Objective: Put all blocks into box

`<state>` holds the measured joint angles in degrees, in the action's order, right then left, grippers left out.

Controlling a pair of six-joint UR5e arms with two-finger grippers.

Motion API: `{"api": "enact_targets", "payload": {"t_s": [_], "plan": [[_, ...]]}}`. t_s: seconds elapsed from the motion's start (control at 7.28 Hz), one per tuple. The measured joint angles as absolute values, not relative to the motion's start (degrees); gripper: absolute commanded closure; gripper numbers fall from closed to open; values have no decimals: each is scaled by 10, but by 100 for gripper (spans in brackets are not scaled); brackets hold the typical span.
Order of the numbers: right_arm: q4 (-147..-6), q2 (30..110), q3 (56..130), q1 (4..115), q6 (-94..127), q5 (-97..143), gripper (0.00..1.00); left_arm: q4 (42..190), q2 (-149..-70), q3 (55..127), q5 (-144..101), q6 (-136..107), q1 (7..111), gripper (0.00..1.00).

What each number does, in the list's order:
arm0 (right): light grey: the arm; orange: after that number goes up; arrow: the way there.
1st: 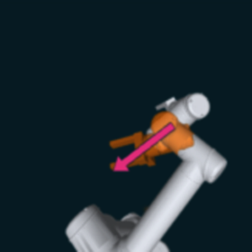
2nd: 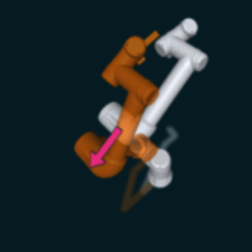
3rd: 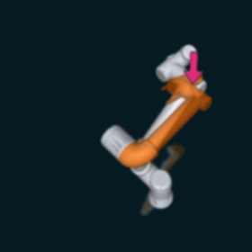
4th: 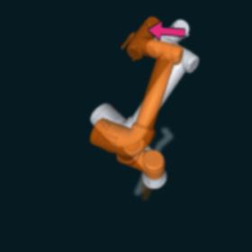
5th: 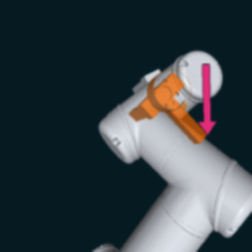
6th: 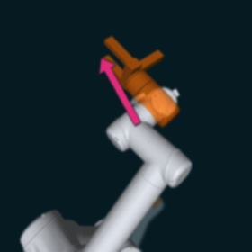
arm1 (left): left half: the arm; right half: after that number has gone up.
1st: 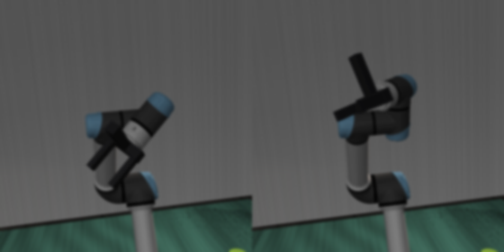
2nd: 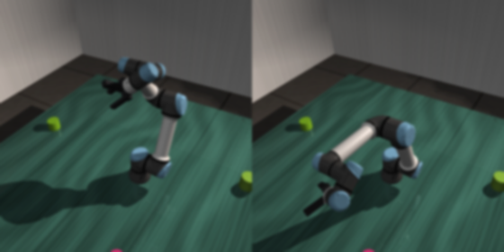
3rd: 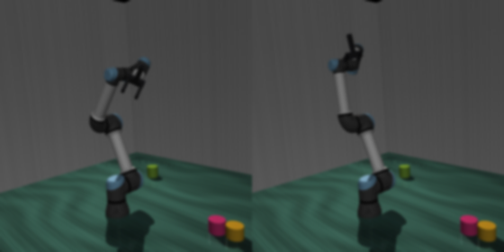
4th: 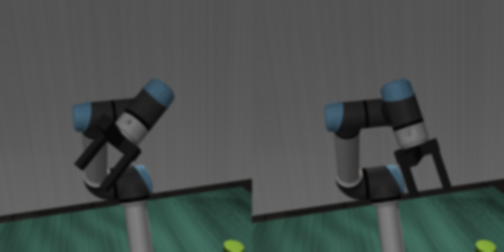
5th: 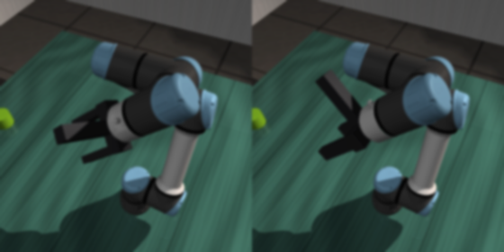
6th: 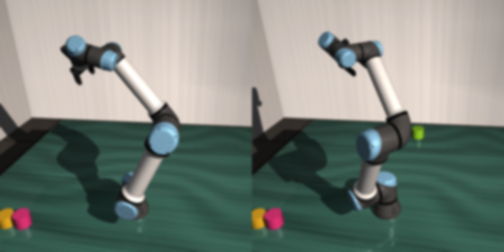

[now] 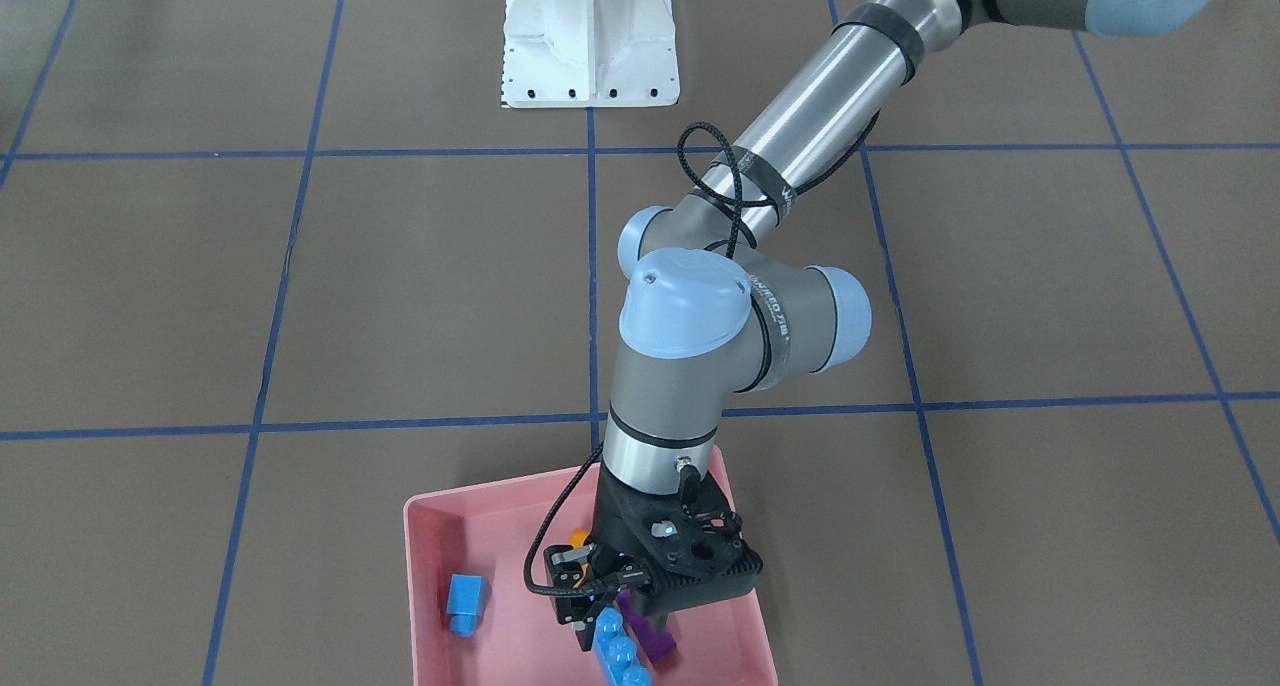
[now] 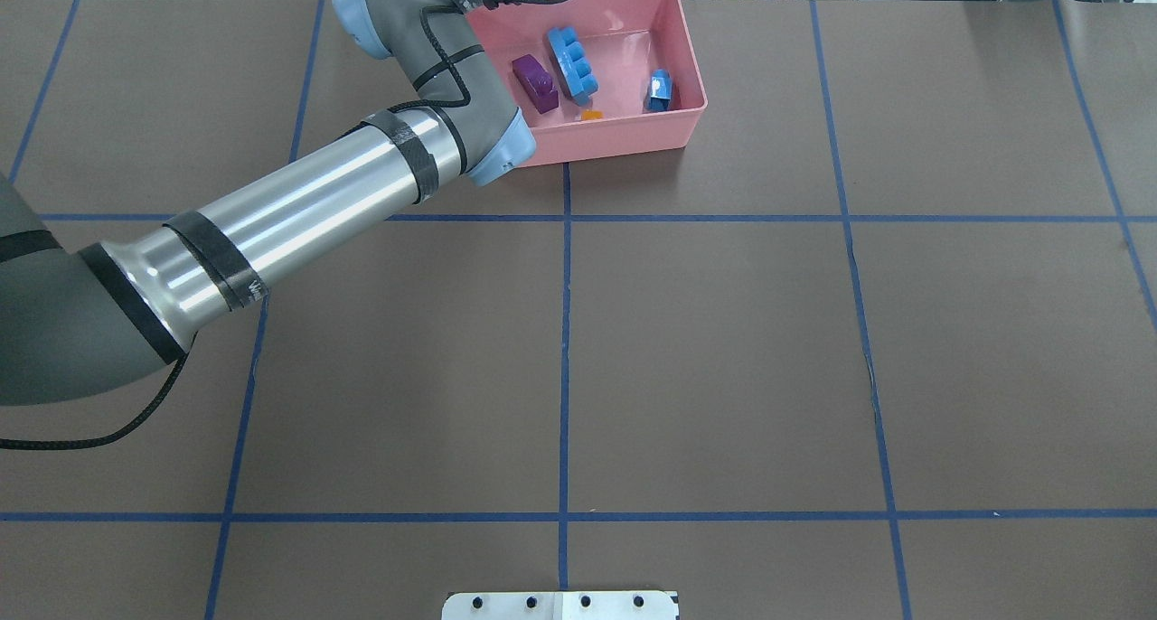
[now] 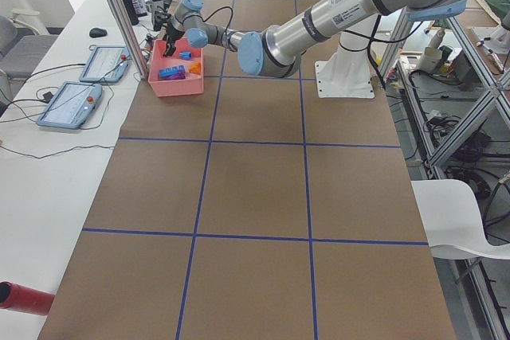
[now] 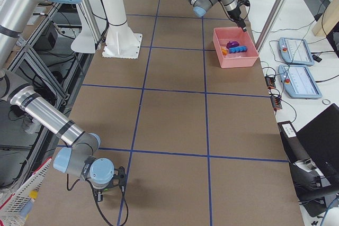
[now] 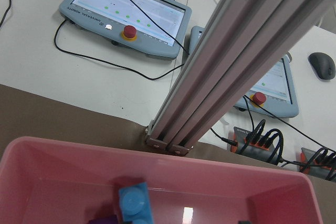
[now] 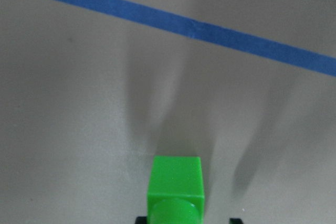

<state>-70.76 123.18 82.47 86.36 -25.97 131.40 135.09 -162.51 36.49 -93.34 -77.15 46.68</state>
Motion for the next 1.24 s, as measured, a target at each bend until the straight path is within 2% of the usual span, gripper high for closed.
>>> {"api": "enact_targets", "payload": {"t_s": [0.41, 0.82, 0.96, 1.24], "plan": [[-707, 1237, 856, 878, -267, 1322, 100, 1351, -1626, 379, -938, -772, 466, 0], [-786, 1231, 962, 911, -275, 1330, 100, 1330, -1613, 434, -966, -771, 468, 0], [-848, 1199, 1002, 921, -278, 1329, 100, 1290, -1583, 487, -1006, -766, 476, 0], [-1049, 1050, 1059, 945, -281, 1320, 100, 1216, -1470, 639, -1067, -741, 493, 0]]}}
